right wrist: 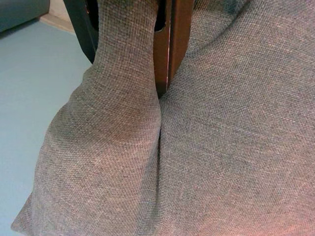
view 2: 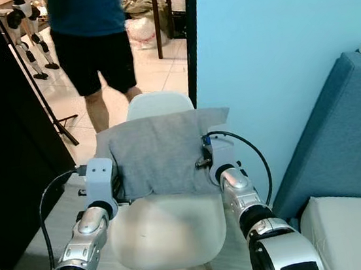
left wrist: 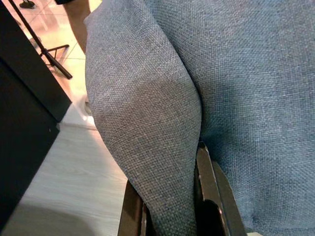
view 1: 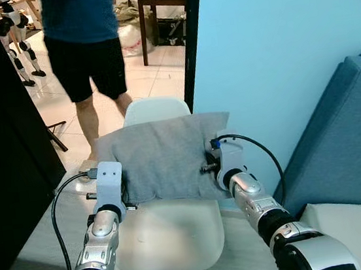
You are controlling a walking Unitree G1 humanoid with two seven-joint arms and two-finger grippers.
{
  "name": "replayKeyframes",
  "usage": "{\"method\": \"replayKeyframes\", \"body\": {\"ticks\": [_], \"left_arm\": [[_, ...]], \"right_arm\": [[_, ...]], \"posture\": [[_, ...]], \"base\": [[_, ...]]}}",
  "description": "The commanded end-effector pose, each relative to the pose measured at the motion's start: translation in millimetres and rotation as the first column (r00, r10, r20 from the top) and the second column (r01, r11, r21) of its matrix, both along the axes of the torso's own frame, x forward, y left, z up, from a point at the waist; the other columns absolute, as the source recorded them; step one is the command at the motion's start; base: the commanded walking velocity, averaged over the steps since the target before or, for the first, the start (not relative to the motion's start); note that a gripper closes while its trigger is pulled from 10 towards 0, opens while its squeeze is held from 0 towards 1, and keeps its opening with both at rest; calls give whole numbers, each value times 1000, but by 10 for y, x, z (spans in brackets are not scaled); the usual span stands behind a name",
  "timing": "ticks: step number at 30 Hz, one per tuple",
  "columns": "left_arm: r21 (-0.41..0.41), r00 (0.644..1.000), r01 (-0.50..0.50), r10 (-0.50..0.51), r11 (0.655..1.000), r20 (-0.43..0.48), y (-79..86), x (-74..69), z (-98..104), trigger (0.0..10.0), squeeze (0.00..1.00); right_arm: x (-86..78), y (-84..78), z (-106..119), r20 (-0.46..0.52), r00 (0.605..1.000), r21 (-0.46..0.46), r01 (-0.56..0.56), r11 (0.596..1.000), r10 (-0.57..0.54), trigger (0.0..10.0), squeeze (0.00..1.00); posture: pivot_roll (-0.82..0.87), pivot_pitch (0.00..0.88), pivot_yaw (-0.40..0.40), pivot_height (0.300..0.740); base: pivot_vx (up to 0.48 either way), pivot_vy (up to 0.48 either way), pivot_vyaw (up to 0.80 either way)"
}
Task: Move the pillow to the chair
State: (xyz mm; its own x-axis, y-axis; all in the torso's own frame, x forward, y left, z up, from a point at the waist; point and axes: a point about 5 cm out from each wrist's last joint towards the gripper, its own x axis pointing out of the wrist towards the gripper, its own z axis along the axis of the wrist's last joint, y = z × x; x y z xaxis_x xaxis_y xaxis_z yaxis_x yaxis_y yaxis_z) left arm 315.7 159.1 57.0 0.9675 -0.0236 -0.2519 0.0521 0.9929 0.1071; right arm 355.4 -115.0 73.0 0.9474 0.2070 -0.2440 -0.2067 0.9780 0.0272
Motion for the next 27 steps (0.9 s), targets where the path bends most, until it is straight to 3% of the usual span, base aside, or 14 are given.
{"method": "replayKeyframes", "body": {"ticks": [1, 8, 27], "left_arm": [[-29, 999, 34, -33, 999, 39, -115, 35, 91, 10000, 0], [-36, 1000, 7, -6, 999, 29, -94, 35, 72, 10000, 0], [-15, 1000, 11, -10, 1000, 16, -44, -17, 36, 10000, 0]], "right_arm": [[-17, 94, -11, -2, 999, 4, -43, 999, 43, 10000, 0], [-9, 86, 2, -4, 999, 34, -42, 999, 42, 10000, 0], [-32, 47, -33, 0, 1000, 1, -13, 1000, 13, 10000, 0]], "posture": [[85, 0, -87, 675], [86, 0, -91, 670], [73, 0, -65, 626]], "base": [[0, 0, 0], [0, 0, 0], [0, 0, 0]]}}
